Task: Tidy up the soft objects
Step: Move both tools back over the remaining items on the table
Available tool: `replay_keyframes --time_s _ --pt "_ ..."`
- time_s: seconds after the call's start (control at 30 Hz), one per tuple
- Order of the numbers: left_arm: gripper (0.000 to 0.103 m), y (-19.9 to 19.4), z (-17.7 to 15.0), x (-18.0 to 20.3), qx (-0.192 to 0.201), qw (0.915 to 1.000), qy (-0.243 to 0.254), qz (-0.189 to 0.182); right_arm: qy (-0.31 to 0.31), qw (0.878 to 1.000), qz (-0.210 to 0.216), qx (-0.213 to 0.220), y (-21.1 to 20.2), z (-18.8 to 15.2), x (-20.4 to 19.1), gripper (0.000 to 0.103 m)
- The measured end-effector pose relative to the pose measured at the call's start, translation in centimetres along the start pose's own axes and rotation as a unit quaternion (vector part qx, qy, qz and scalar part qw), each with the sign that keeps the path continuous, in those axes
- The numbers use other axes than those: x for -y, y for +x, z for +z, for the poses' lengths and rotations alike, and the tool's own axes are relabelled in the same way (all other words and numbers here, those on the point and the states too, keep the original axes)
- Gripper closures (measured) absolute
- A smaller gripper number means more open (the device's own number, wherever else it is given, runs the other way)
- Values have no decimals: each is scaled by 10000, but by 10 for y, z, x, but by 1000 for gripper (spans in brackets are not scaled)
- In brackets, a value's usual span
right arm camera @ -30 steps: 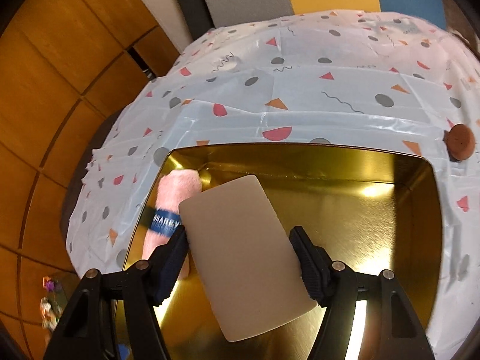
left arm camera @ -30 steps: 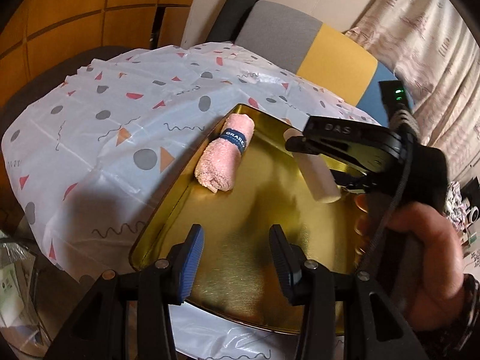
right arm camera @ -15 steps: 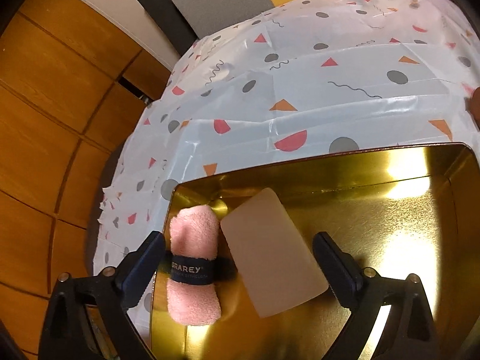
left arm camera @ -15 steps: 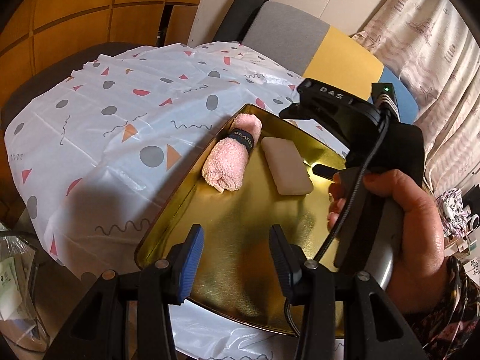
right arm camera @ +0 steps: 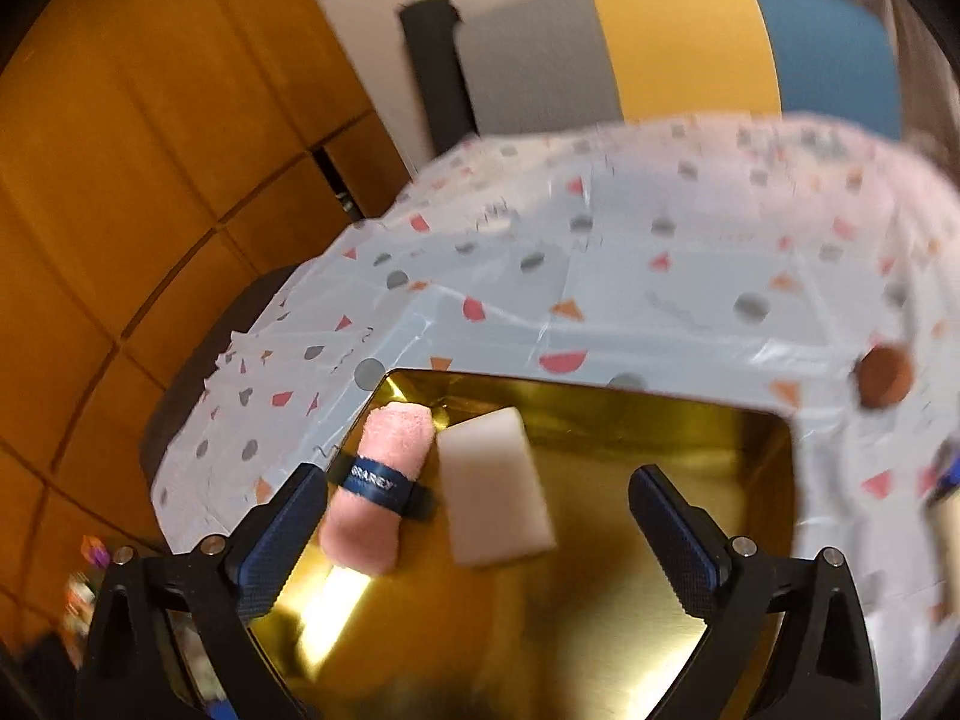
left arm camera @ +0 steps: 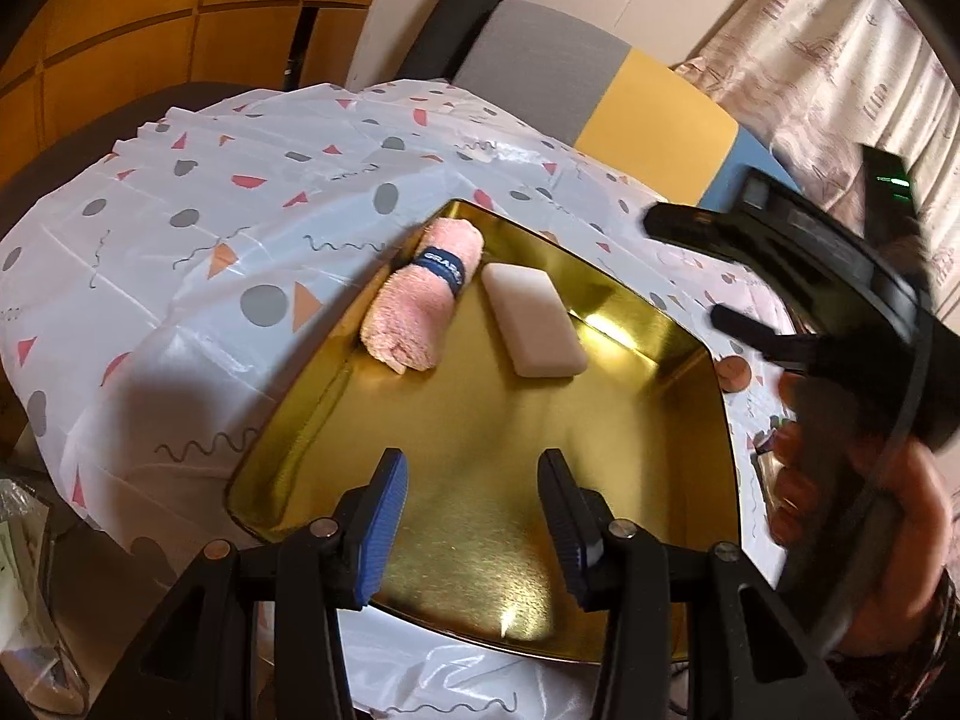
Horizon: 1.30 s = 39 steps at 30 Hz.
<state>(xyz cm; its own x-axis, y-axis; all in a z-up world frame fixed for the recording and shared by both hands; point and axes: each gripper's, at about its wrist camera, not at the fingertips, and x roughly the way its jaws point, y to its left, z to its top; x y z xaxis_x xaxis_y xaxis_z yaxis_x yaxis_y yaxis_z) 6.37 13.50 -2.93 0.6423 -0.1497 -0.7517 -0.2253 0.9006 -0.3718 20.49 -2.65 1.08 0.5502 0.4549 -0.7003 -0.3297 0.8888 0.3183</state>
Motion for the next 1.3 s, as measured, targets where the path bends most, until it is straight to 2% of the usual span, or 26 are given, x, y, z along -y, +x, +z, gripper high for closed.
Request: replay_keyframes --time_s 0.2,0.37,0.53,0.67,0.8,0.87,0.97,1.13,1.23,1.3 --pt "58 -3 -7 20 0 9992 360 -188 -337 9977 -479 343 -48 -24 24 0" --pt "58 -6 -19 46 -46 9943 927 -529 -295 9937 -1036 296 -71 -58 62 0" --pt "58 1 -39 72 -311 9850 1481 -831 105 9884 -1512 -88 -87 -108 112 0" --pt "58 6 -60 95 -500 9741 1935 -1060 412 9812 -1854 -350 -103 -151 155 0" --pt "57 5 -78 119 -645 9620 2349 -1234 786 9738 -2096 -397 -119 -172 197 0" --pt "57 2 -87 131 -651 9568 2538 -1260 868 9714 -2196 -231 -129 -169 218 0" --pt "57 0 -93 143 -674 9542 2607 -1303 749 9682 -2387 47 -135 -151 239 0" --pt "57 -2 -96 154 -718 9586 2413 -1331 563 9637 -2598 255 -121 -99 276 0" --pt "57 -3 -100 156 -738 9605 2368 -1261 676 9599 -2711 235 -107 -78 294 0" --pt "57 -2 -102 157 -757 9614 2362 -1195 858 9622 -2584 88 -97 -71 305 0"
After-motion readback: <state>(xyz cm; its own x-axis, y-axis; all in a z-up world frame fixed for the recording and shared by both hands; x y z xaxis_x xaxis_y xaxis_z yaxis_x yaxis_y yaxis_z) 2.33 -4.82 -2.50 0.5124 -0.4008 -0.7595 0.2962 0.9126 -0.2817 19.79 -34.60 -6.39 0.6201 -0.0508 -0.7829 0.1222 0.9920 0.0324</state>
